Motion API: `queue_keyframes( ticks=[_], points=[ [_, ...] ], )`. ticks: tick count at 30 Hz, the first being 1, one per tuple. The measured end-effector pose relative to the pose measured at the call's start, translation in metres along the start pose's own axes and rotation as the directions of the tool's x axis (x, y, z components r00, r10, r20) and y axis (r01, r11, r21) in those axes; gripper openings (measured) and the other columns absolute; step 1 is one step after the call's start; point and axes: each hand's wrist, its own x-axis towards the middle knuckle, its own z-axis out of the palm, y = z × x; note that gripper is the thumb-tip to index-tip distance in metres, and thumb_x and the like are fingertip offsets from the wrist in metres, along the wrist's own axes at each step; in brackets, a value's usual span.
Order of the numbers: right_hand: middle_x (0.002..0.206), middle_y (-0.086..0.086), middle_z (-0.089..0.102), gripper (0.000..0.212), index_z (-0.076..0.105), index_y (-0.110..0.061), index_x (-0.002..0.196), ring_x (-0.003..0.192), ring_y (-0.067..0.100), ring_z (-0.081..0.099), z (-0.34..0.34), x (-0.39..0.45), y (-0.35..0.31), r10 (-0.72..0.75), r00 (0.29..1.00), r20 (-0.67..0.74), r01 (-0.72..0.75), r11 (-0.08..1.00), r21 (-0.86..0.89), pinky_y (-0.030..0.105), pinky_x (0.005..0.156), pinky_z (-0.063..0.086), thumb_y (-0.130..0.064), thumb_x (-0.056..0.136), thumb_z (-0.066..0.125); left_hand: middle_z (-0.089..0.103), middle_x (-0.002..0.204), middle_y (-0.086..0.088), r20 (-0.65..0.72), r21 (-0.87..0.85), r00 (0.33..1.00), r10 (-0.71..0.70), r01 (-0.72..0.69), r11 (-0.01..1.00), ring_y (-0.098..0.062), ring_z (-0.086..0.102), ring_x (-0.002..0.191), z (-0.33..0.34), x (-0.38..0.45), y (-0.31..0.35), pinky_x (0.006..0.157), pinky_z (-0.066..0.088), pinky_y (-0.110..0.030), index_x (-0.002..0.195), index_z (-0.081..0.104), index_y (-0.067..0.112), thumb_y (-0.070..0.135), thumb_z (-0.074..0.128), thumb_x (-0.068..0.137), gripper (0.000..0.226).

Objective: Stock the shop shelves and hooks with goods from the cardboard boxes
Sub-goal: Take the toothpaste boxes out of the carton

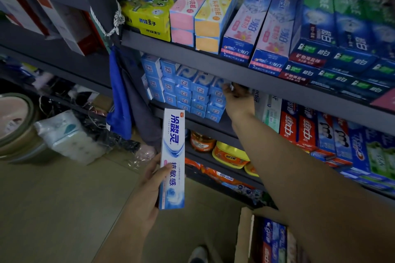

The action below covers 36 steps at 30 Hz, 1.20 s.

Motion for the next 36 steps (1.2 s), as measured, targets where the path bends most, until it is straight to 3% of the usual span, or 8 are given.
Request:
queue_keyframes(
  ticks=[2,5,8,12,17,28,32,36],
  points=[
    [0.118,0.005,0.063,0.037,0.06,-0.004,0.122,0.114,0.016,0.056,-0.001,0.003,-0.002,0.018,1.0,0.02,-0.018,1.0,-0.009,0.009,0.075,0.047,-0.021,0.09,0.064,0.069,0.116,-0.006,-0.001,-0.008,1.0,0.008,-0.008,1.0,-0.034,0.064,0.108,0.002,-0.001,0.0,0.085,0.053,-0.043,0.111,0.064,0.038,0.026,0.083,0.063,0.052],
    [0.135,0.002,0.046,0.045,0.051,-0.02,0.133,0.129,0.02,0.042,-0.013,-0.019,-0.004,-0.061,0.996,0.063,0.076,0.954,-0.289,0.028,0.102,0.042,-0.037,0.092,0.058,0.069,0.116,-0.005,-0.007,-0.03,1.0,0.008,-0.008,1.0,-0.032,0.063,0.11,0.007,-0.004,0.0,0.088,0.052,-0.043,0.114,0.063,0.033,0.025,0.068,0.071,0.045],
    [0.108,-0.006,0.055,0.035,0.053,-0.022,0.125,0.109,0.016,0.056,-0.037,-0.08,0.003,-0.006,0.973,0.23,0.1,0.911,-0.4,0.028,0.084,0.046,-0.039,0.095,0.053,0.069,0.116,-0.005,-0.019,-0.048,1.0,0.018,-0.019,0.999,-0.024,0.066,0.103,0.014,-0.004,0.001,0.072,0.057,-0.031,0.122,0.061,0.024,0.019,0.061,0.084,0.038],
    [0.094,-0.011,0.064,0.026,0.056,-0.033,0.113,0.078,0.004,0.063,-0.056,-0.151,0.027,0.288,0.783,0.552,0.022,0.873,-0.487,0.024,0.068,0.05,-0.048,0.094,0.047,0.072,0.1,-0.008,-0.035,-0.043,0.999,0.029,-0.031,0.999,-0.017,0.07,0.081,0.029,-0.005,0.007,0.066,0.058,-0.03,0.122,0.059,0.011,0.013,0.053,0.093,0.03],
    [0.108,-0.015,0.068,0.022,0.054,-0.05,0.096,0.093,0.003,0.066,-0.06,-0.174,0.04,0.25,0.72,0.647,0.024,0.923,-0.384,0.021,0.071,0.051,-0.033,0.088,0.065,0.069,0.109,-0.019,-0.03,-0.013,0.998,0.059,-0.06,0.998,-0.029,0.066,0.09,0.043,-0.006,0.015,0.071,0.058,-0.037,0.122,0.058,0.01,0.016,0.052,0.092,0.031],
    [0.087,-0.005,0.069,0.028,0.057,-0.02,0.12,0.065,0.007,0.064,-0.018,-0.141,-0.009,0.132,0.847,0.515,-0.068,0.987,-0.142,0.025,0.064,0.057,-0.019,0.093,0.06,0.07,0.107,-0.001,-0.078,0.08,0.973,0.216,-0.209,0.975,-0.018,0.065,0.093,0.04,-0.001,0.043,0.081,0.047,-0.033,0.113,0.061,0.026,0.023,0.053,0.093,0.022],
    [0.085,-0.008,0.069,0.042,0.055,-0.016,0.13,0.069,0.01,0.063,0.019,-0.109,-0.02,0.149,0.905,0.399,-0.117,0.988,-0.104,0.034,0.085,0.054,-0.03,0.091,0.063,0.071,0.099,0.001,-0.146,0.085,0.979,0.141,-0.13,0.988,-0.016,0.062,0.084,0.014,-0.01,0.029,0.074,0.045,-0.029,0.111,0.059,0.02,0.015,0.053,0.093,0.021],
    [0.097,0.0,0.067,0.039,0.061,-0.002,0.115,0.078,0.007,0.068,0.053,-0.096,-0.034,0.32,0.906,0.278,-0.386,0.893,0.231,0.034,0.098,0.05,-0.026,0.086,0.07,0.071,0.098,-0.001,-0.201,0.101,0.975,0.098,-0.079,0.992,-0.017,0.062,0.083,-0.008,-0.022,0.011,0.072,0.043,-0.03,0.111,0.058,0.019,0.013,0.047,0.096,0.02]
  ],
)
